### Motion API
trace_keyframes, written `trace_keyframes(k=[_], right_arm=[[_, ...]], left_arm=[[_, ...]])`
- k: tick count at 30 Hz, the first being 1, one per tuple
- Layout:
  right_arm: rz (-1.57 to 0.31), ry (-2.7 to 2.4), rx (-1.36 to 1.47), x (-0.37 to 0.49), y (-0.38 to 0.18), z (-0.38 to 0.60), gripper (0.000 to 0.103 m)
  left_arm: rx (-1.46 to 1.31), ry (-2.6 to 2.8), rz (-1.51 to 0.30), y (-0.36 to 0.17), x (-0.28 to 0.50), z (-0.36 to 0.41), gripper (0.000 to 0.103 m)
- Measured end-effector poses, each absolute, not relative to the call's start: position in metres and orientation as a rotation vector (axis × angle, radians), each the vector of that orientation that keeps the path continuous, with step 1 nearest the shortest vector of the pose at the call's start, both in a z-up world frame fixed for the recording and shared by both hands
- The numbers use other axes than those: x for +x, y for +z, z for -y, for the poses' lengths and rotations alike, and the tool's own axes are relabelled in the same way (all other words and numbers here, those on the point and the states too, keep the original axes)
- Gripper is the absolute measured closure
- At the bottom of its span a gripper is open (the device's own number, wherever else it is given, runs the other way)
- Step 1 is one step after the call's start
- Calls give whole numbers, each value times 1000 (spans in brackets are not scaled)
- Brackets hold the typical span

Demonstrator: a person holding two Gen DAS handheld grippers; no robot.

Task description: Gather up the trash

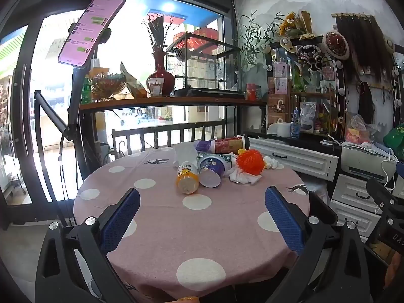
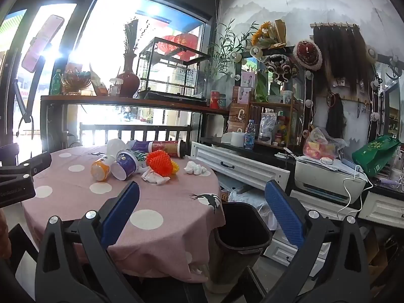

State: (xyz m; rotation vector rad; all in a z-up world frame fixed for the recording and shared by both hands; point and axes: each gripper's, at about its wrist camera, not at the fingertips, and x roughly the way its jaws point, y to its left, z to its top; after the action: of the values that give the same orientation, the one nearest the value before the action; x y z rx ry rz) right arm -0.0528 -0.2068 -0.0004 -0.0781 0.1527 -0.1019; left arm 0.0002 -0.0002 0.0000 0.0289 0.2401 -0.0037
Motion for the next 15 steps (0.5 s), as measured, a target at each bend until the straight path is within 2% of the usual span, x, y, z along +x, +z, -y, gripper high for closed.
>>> trace_keyframes(k=[15], right_arm=[[-160,-101,-78,-52,-1,206,5]], left_arm=[[14,-11,-237,1,1,-1,5]])
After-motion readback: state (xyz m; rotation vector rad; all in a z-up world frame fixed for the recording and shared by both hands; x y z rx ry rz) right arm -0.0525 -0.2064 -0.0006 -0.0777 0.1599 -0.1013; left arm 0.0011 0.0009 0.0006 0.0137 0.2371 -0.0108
